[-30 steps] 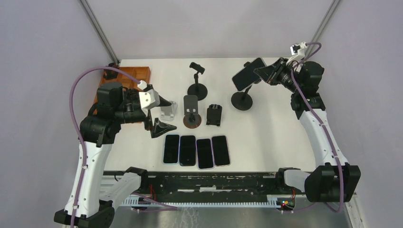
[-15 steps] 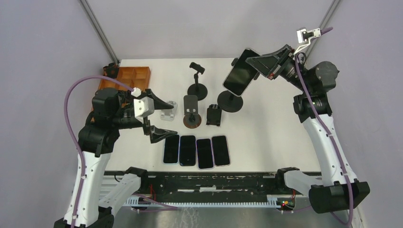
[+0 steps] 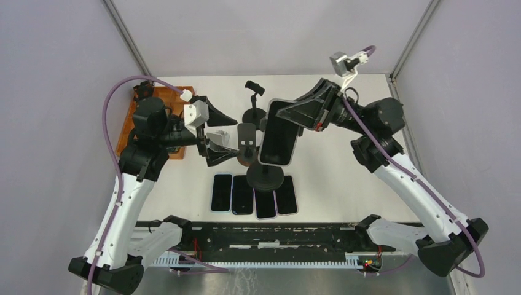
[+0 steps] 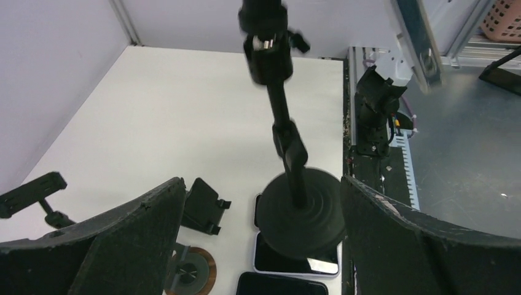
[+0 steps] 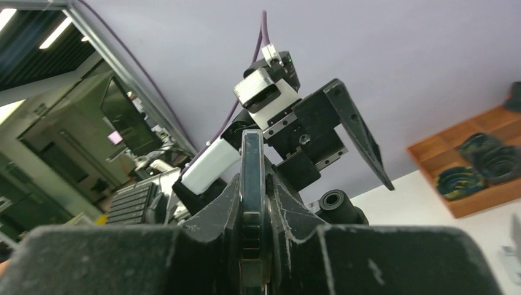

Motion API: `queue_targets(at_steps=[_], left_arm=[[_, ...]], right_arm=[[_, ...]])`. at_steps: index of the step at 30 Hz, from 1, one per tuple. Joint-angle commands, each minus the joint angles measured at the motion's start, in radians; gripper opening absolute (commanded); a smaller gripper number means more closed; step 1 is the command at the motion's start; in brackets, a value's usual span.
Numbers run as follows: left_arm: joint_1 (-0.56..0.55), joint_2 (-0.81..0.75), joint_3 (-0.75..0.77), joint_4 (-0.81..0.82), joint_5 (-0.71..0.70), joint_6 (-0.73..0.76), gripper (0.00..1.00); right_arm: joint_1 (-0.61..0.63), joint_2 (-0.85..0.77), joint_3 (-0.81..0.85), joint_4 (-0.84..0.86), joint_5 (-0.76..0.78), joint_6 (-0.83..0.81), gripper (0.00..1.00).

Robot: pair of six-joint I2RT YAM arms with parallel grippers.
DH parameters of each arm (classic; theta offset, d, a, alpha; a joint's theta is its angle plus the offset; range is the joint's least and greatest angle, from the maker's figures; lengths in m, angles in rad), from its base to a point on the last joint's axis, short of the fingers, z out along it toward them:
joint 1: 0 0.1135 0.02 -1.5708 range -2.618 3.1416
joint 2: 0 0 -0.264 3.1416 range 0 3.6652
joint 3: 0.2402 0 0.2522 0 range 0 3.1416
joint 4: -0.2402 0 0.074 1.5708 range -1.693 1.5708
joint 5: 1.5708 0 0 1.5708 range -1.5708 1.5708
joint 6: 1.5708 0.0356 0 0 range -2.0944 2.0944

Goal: Remove the phone from the phone stand

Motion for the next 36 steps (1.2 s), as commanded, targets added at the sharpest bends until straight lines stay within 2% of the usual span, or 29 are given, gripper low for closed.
queue_targets(at_steps=[1, 9, 15, 17, 21, 27, 29, 31, 33, 36], left_arm=[[-0.047, -0.017, 0.002, 0.087, 0.001, -0.08, 1.0], [-0.111, -0.036, -0.023, 0.09, 0.026, -0.145, 0.97], [-0.111, -0.042, -0.003, 0.036, 0.03, -0.081, 0.8], [-0.11, -0.052, 0.001, 0.037, 0.037, -0.065, 0.71], [-0.11, -0.068, 0.017, 0.035, 0.055, -0.055, 0.46], [-0.11, -0.06, 0.072, -0.073, 0.113, -0.001, 0.13], [-0.11, -0.051, 0.099, -0.139, 0.13, 0.039, 0.05], [-0.11, -0.038, 0.131, -0.209, 0.143, 0.084, 0.03], [-0.11, -0.026, 0.165, -0.277, 0.155, 0.124, 0.02], [-0.11, -0.014, 0.191, -0.337, 0.184, 0.163, 0.02]], right_arm=[[0.132, 0.046, 0.059, 0.148, 0.145, -0.021, 0.0], [0.316, 0.169, 0.142, 0.144, 0.177, -0.084, 0.0], [0.356, 0.185, 0.133, 0.173, 0.186, -0.086, 0.0], [0.357, 0.177, 0.107, 0.201, 0.191, -0.078, 0.0], [0.356, 0.154, 0.042, 0.265, 0.205, -0.062, 0.0], [0.365, 0.13, -0.024, 0.274, 0.193, -0.062, 0.01], [0.364, 0.121, -0.041, 0.258, 0.178, -0.072, 0.1], [0.365, 0.114, -0.044, 0.223, 0.157, -0.102, 0.21], [0.364, 0.109, -0.034, 0.184, 0.128, -0.135, 0.39], [0.359, 0.111, 0.034, 0.033, 0.065, -0.25, 0.63]])
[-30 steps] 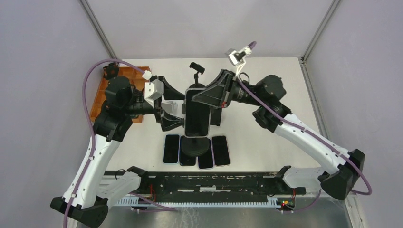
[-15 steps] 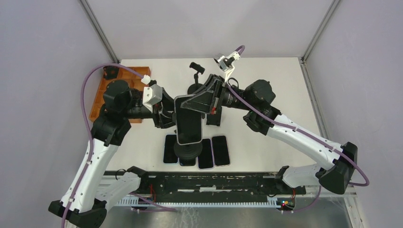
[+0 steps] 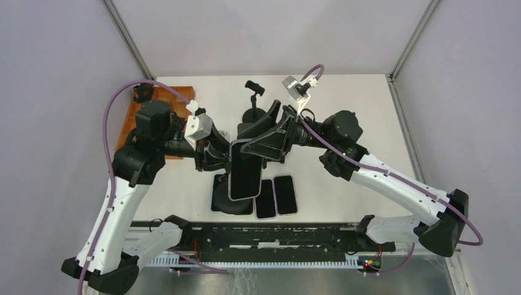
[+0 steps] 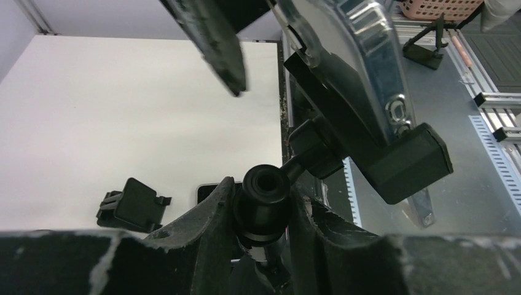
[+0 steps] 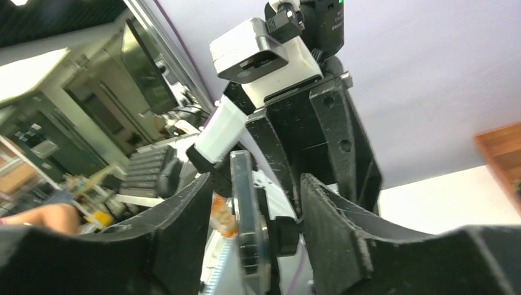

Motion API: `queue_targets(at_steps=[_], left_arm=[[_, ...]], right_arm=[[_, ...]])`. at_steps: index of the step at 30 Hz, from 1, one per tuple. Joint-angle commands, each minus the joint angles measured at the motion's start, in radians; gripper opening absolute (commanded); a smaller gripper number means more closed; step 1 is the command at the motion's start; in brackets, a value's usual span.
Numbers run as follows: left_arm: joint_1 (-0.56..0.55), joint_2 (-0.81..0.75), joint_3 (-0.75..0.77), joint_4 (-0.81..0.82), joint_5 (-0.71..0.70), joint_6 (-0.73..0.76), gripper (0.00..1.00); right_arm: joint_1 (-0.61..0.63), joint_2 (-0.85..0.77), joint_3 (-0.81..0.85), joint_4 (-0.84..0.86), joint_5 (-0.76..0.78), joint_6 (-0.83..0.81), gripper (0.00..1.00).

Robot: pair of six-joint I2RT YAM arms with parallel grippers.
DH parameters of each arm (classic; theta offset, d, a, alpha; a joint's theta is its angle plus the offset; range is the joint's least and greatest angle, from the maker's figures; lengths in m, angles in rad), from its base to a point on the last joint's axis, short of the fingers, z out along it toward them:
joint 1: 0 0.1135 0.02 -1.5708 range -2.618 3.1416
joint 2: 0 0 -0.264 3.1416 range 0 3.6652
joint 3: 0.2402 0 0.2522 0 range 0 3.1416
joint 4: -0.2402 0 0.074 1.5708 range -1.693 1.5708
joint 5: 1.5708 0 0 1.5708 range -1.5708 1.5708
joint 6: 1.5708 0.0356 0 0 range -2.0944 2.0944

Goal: Remove the phone from the phone stand

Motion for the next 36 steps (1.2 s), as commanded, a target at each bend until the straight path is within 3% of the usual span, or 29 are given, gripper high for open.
queue_targets(at_steps=[1, 3, 8, 14, 18, 24, 29, 36], left_arm=[[-0.002, -0.002, 0.102, -0.102, 0.12, 0.108, 0.02], [-0.003, -0.003, 0.108, -0.124, 0.134, 0.117, 0.02], [-0.003, -0.015, 0.106, -0.15, 0.153, 0.123, 0.02], [-0.003, -0.025, 0.1, -0.159, 0.153, 0.119, 0.02], [-0.003, -0.028, 0.097, -0.163, 0.146, 0.116, 0.02], [-0.004, -0.009, 0.119, -0.216, 0.141, 0.145, 0.02], [-0.003, -0.004, 0.119, -0.245, 0.135, 0.159, 0.02], [-0.004, 0.015, 0.158, -0.31, 0.123, 0.222, 0.02]], right_arm=[[-0.013, -0.038, 0.103, -0.137, -0.077, -0.178, 0.73], [-0.019, -0.046, 0.131, -0.223, -0.117, -0.258, 0.98], [-0.036, -0.051, 0.192, -0.379, -0.208, -0.423, 0.98], [-0.032, -0.051, 0.175, -0.383, -0.226, -0.436, 0.97], [-0.023, -0.047, 0.145, -0.326, -0.24, -0.387, 0.79], [0.019, -0.02, 0.155, -0.278, -0.266, -0.368, 0.7], [0.046, 0.024, 0.18, -0.218, -0.31, -0.31, 0.39], [0.051, 0.03, 0.164, -0.239, -0.361, -0.344, 0.41]])
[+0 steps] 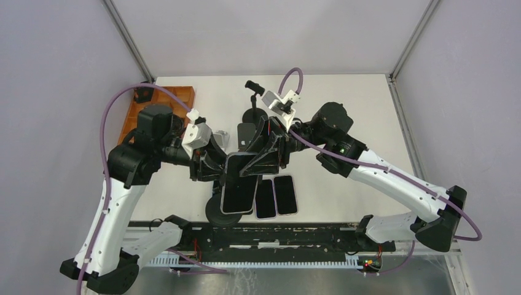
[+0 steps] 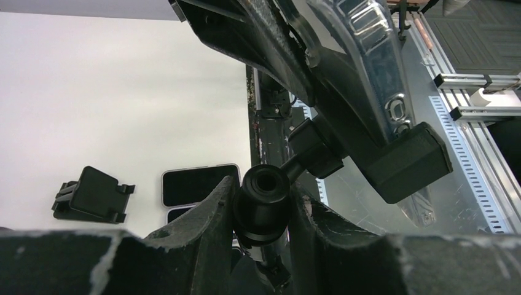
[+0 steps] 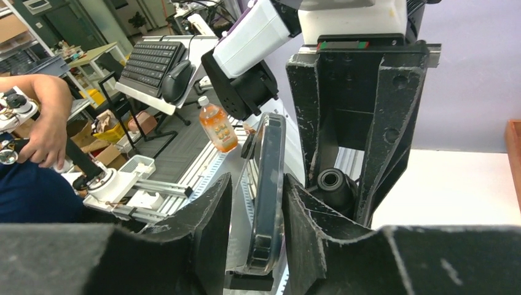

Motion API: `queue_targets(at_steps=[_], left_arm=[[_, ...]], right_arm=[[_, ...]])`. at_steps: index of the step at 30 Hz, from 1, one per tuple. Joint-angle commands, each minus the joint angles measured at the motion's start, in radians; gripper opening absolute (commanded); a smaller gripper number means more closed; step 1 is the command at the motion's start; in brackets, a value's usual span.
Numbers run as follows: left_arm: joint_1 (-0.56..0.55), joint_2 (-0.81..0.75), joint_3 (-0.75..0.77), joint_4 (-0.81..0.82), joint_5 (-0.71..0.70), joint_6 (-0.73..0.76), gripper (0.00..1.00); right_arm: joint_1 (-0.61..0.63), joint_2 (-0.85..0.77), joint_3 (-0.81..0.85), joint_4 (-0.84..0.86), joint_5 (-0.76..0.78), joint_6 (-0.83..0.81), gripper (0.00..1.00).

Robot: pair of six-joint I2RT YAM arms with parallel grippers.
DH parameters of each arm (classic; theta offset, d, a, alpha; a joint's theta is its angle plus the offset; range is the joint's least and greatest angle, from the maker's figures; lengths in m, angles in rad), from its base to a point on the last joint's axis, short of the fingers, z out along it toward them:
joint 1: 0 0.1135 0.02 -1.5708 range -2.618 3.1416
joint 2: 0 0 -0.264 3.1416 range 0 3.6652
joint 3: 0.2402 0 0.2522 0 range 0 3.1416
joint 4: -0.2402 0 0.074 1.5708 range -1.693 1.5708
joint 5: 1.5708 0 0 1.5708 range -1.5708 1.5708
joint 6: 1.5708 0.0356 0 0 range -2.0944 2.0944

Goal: Remove the phone from the phone stand

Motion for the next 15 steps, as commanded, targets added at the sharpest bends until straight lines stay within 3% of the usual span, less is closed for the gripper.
queue_targets(at_steps=[1, 4, 6, 15], left_arm=[[-0.001, 0.013, 0.095, -0.033, 0.063, 0.077, 0.02], [-0.002, 0.029, 0.104, -0.107, 0.058, 0.147, 0.02], [-0.001, 0.035, 0.103, -0.157, 0.043, 0.198, 0.02], [-0.011, 0.029, 0.106, -0.415, -0.099, 0.554, 0.02]], right_arm=[[0.011, -0.011, 0.015, 0.05, -0.059, -0.009, 0.4], [0.01, -0.004, 0.026, 0.062, -0.059, 0.007, 0.23], [0.011, 0.011, 0.045, 0.078, -0.05, 0.038, 0.0], [0.01, 0.021, 0.049, 0.179, 0.119, 0.132, 0.0]])
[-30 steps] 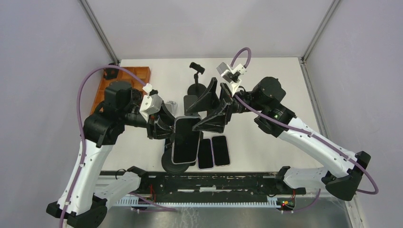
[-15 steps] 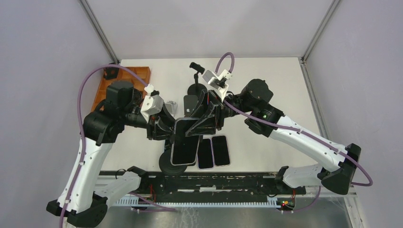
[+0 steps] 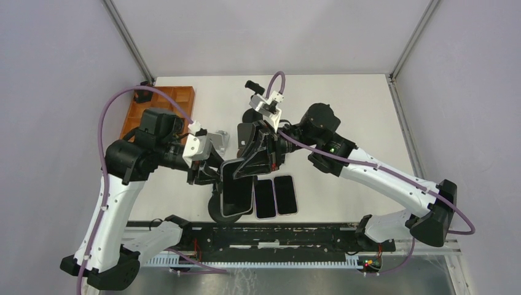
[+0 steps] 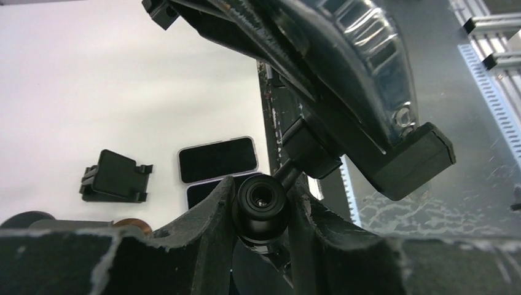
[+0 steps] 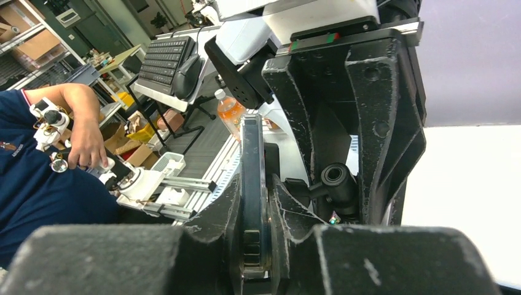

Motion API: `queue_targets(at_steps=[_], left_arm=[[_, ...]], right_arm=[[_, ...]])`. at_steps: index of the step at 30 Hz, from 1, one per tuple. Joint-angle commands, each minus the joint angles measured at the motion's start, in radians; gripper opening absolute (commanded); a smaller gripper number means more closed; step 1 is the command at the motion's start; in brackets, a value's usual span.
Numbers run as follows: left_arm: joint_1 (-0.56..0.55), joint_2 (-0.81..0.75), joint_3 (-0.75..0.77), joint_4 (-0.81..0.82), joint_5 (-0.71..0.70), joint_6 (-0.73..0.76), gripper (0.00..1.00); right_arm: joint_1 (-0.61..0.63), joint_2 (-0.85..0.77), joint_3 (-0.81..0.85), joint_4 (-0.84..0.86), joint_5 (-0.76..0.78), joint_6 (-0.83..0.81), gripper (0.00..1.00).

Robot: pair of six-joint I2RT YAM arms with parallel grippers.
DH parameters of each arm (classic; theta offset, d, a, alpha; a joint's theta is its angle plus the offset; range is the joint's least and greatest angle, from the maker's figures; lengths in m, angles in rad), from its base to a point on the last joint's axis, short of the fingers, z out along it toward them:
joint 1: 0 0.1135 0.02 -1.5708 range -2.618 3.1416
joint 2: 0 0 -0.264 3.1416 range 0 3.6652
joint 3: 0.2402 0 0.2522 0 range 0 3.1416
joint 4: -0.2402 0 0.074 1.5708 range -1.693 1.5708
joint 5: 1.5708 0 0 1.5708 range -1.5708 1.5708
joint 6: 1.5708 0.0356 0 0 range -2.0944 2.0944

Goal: Remove the phone from the phone stand

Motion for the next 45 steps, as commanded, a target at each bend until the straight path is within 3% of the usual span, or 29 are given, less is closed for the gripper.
queue_targets(at_steps=[1, 7, 26, 39, 45], left_arm=[[-0.009, -0.018, 0.032, -0.166, -0.058, 0.267, 0.02], [-0.023, -0.047, -0.011, -0.168, -0.12, 0.3, 0.02], [-0.045, -0.091, -0.074, -0.168, -0.126, 0.359, 0.02], [-0.051, -0.089, -0.108, -0.167, -0.131, 0.374, 0.02], [-0.052, -0.099, -0.105, -0.168, -0.138, 0.373, 0.02]], right_arm=[[0.004, -0.039, 0.036, 0.17, 0.168, 0.041, 0.0], [0.002, -0.055, 0.02, 0.182, 0.255, 0.021, 0.0], [-0.073, -0.134, -0.01, 0.286, 0.377, -0.05, 0.0], [-0.153, -0.16, -0.097, 0.514, 0.389, 0.089, 0.0], [-0.179, -0.148, -0.102, 0.518, 0.379, 0.111, 0.0]])
